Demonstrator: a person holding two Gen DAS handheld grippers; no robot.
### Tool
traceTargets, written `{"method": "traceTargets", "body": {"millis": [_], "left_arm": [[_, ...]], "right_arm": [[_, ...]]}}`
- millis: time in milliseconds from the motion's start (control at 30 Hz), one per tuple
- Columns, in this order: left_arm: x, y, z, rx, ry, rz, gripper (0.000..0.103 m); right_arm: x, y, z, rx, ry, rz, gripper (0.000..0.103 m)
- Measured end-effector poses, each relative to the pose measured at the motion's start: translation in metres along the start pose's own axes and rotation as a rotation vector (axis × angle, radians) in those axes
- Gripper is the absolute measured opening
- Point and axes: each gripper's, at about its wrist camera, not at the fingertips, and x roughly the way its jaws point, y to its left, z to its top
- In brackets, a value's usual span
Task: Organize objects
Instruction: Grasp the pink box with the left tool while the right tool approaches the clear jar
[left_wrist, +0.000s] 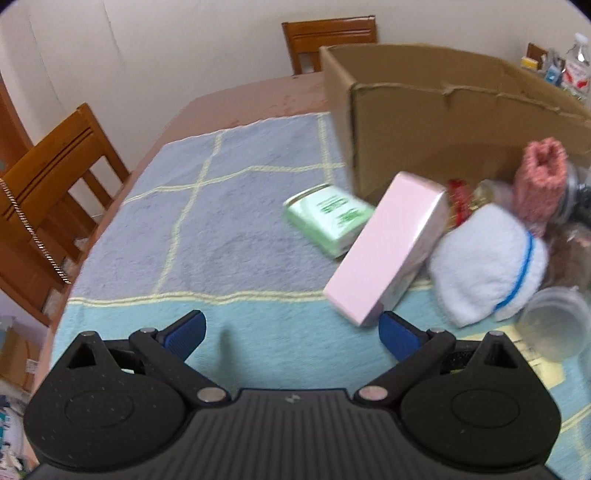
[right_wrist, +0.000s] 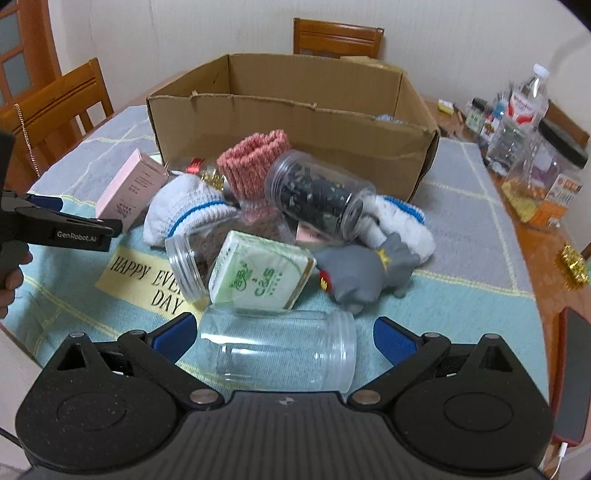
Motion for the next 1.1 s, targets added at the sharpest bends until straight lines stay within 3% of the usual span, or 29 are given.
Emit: {"method": "traceTargets", "body": {"millis": [267,400,500,633,800,900,1100], "left_arm": [[0.012,0.031,0.002,-0.013,0.026,0.113,0.100],[0.009,0.038,0.002,-0.021,0.039,0.107,0.100],[0.003,0.040,-0.002,-0.049,0.076,0.056,0.100],[-0.017,0.038,-0.006,-0.152,0.122,-0.080,0.100],[-0.034,0.029,0.015,-0.281,0.108,-0.245,0.100],[-0.035,0.022,0.031,-0.343,0.081,-0.271,0.100],[-0.012,0.014,0.045,-0.493,0.142,-0.263,0.099]], "right_arm": [[0.006,-0.006,-0.009,0.006,0.038,-0.019,0.103],[0.006,-0.015,-0.009,0.028,0.040,-0.024,0.103],[0.007,-0.016,-0.009,0.014,0.043,-0.013,0.103],[0.011,-0.012,-0.009,-0.022,0.046,-0.014,0.103],[0.017,-0.013,-0.007,-0.008,0.058,0.000,0.103],[0.019,-0.012,-0.006,-0.006,0.060,0.008,0.103],[0.019,-0.013,-0.004,0.002,0.060,0.010,0.103]]}}
